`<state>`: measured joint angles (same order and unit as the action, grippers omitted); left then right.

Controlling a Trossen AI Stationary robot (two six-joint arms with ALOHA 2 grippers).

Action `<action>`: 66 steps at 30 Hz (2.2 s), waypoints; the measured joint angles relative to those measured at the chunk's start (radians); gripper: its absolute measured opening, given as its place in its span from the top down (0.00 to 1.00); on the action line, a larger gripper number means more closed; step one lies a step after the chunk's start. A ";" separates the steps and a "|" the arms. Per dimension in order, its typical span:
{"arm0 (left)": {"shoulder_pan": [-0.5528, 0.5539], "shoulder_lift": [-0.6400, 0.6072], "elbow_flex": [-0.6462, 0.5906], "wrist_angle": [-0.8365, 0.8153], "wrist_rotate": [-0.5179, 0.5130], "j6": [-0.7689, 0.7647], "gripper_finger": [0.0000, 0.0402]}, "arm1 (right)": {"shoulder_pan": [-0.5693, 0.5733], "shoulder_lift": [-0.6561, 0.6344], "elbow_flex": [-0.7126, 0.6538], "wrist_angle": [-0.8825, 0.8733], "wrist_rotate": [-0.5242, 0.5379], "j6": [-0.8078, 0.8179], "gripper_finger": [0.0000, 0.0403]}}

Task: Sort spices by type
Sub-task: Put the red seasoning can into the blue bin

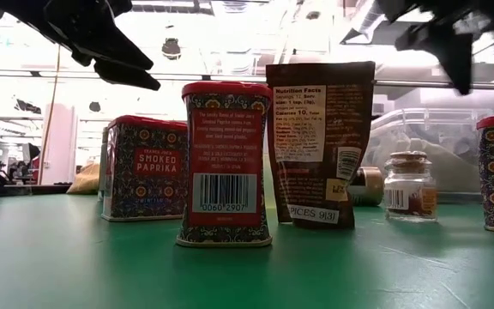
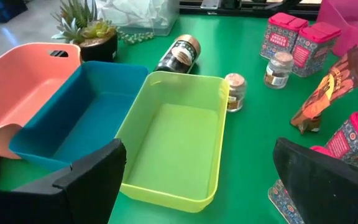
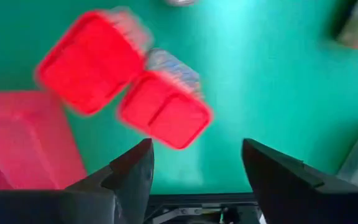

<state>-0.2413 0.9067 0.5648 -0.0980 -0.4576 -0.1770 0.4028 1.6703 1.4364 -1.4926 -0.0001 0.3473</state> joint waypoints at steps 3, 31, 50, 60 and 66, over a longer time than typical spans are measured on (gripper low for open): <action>0.000 0.000 0.000 0.000 0.000 -0.004 0.03 | 0.049 -0.007 0.000 -0.008 0.001 -0.013 0.28; 0.000 0.000 0.000 -0.001 0.002 -0.009 0.03 | 0.088 0.019 -0.226 0.229 0.105 -0.428 0.05; 0.000 0.000 0.000 0.043 0.001 -0.001 0.03 | 0.046 0.019 -0.292 0.331 0.077 -0.579 0.42; -0.001 -0.017 0.001 0.068 -0.005 0.001 0.03 | -0.167 0.019 -0.063 0.116 0.185 -0.664 0.42; -0.001 -0.016 -0.080 0.215 -0.004 0.020 0.03 | -0.303 0.019 0.127 0.125 0.246 -0.780 0.42</action>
<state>-0.2420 0.8909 0.4848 0.1173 -0.4616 -0.1568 0.1001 1.6894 1.5639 -1.3674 0.2455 -0.4324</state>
